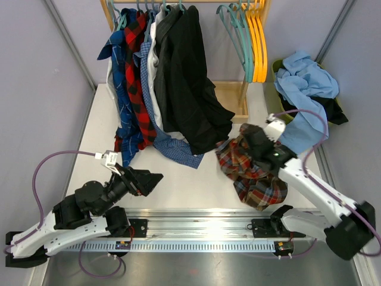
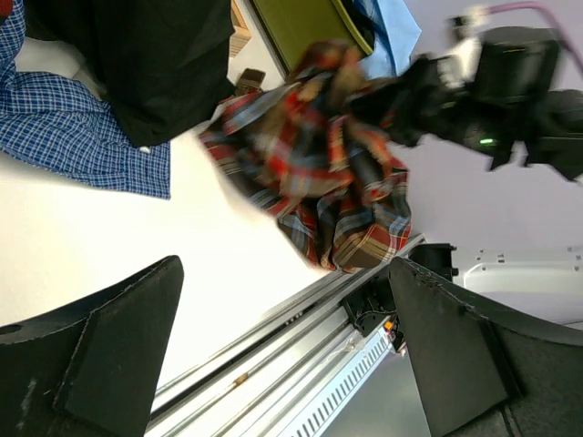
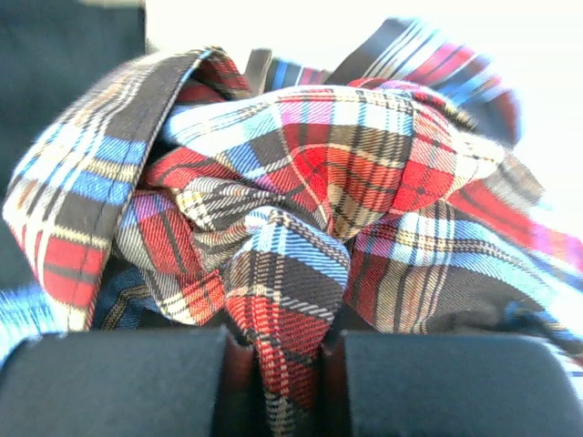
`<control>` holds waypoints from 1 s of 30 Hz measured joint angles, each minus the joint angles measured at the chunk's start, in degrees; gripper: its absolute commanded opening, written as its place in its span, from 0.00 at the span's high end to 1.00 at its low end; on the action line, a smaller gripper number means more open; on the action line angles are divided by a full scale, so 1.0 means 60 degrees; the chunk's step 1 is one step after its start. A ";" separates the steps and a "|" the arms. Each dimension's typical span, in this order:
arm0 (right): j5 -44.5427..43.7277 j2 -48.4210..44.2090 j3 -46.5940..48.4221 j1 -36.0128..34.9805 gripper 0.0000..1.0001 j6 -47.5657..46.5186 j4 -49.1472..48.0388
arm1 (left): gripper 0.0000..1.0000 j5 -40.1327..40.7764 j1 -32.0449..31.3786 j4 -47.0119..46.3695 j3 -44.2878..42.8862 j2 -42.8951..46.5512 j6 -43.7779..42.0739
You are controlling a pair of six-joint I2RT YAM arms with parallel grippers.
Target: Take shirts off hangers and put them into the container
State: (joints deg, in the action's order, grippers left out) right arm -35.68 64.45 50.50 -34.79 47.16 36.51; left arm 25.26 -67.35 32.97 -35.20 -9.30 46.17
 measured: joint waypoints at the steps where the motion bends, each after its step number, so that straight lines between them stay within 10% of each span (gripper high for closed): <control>1: -0.0262 -0.0495 0.0157 0.0255 1.00 -0.0135 0.0270 | 0.01 -0.0004 0.0000 -0.0029 0.0000 -0.0036 0.0000; 11: -0.1865 -0.2342 0.2477 0.1774 1.00 -0.1971 0.1268 | 0.01 -0.0219 0.0000 -0.0535 0.0018 -0.0882 -0.0051; 18: -0.1712 -0.0055 0.6033 0.3632 1.00 -0.3752 0.0277 | 0.01 -0.0463 0.0000 -0.0612 -0.0073 -0.1184 -0.0127; 30: -0.1588 0.5686 1.6699 0.5009 1.00 -0.6524 -0.3195 | 0.01 -0.0645 0.0000 -0.0590 -0.0554 -0.1151 -0.0153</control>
State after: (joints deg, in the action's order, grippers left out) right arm -45.21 98.56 150.69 -4.73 8.01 17.34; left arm 21.39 -67.35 29.43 -38.52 -16.21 45.25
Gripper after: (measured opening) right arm 0.115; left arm 0.987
